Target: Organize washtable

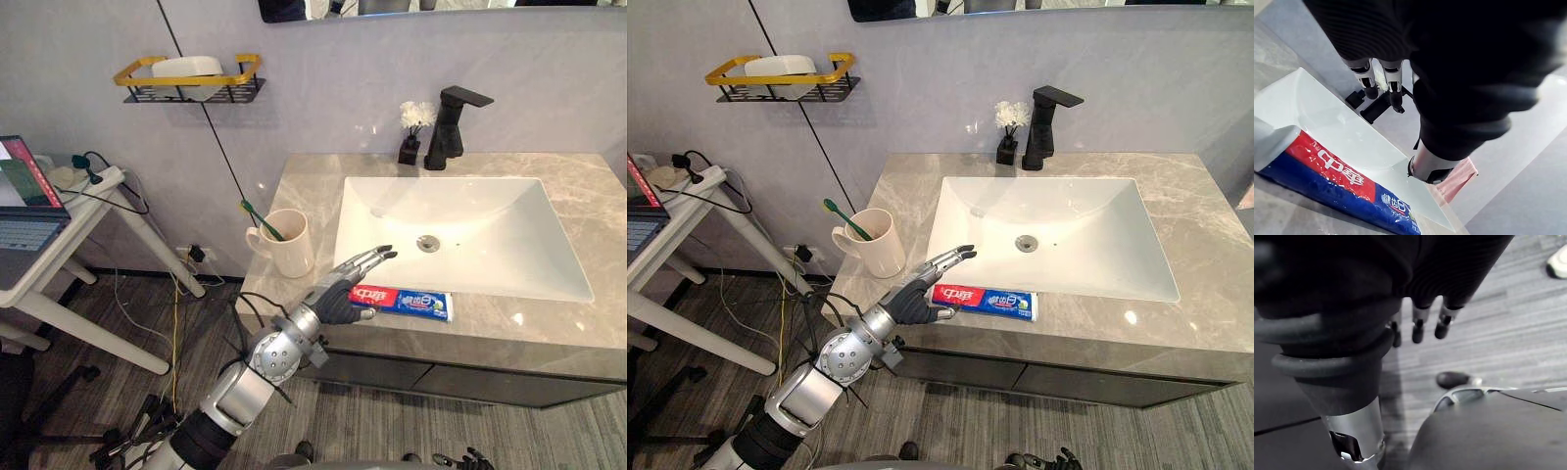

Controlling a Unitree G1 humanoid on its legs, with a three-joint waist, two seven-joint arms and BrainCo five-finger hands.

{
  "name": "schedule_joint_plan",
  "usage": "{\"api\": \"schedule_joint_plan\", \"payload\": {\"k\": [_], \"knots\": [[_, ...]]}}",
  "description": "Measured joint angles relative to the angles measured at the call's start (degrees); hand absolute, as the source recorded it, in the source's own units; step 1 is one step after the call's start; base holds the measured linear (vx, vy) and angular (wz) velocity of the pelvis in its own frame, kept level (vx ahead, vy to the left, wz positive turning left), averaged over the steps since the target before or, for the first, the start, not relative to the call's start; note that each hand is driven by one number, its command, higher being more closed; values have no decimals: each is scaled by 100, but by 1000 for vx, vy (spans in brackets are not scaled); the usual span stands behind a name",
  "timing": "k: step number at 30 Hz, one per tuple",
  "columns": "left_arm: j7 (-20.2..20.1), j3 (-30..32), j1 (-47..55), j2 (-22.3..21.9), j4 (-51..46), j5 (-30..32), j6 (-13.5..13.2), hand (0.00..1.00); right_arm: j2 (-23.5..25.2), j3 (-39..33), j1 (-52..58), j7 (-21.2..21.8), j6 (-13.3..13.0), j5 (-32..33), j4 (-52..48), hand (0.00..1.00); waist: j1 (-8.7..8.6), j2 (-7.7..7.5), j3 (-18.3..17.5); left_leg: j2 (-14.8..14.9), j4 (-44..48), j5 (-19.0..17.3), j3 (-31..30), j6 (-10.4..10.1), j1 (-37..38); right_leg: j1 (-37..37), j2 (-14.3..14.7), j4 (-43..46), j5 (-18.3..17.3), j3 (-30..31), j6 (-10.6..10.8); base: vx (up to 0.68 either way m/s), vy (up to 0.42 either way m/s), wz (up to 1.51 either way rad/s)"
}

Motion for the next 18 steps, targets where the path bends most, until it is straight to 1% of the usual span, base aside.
{"api": "schedule_joint_plan", "payload": {"k": [6, 10, 13, 18], "knots": [[-9, -115, -1, -147, 288, 3, 29, 0, 3, 120, 24, -7, 3, -12, -130, 0, -11, -33, 27, -1, -7, -2, 9, 0, -5, -10, 3, -16, 15, 12, -7, 0, 3, -1], [-9, -114, -1, -148, 544, 15, 39, 0, 3, 124, 8, -6, 0, -15, -231, 0, -14, -43, 41, 5, -20, -4, 26, -2, -30, 11, 40, -208, 130, 45, -35, -5, 5, -6], [-7, -113, -1, -141, 684, 134, 101, 0, 0, 166, 10, -7, 1, -13, -270, 0, -24, -40, 46, 28, -25, -10, 63, -10, -30, 2, 59, -210, 133, 57, -40, -1, 3, -1], [29, -33, -1, -148, 726, 250, 122, 0, 0, 240, 5, -6, 0, -11, -476, 0, -21, -26, 101, 70, -31, -45, 156, -33, 20, -10, 90, -214, 138, 166, -54, -1, 12, -11]]}}
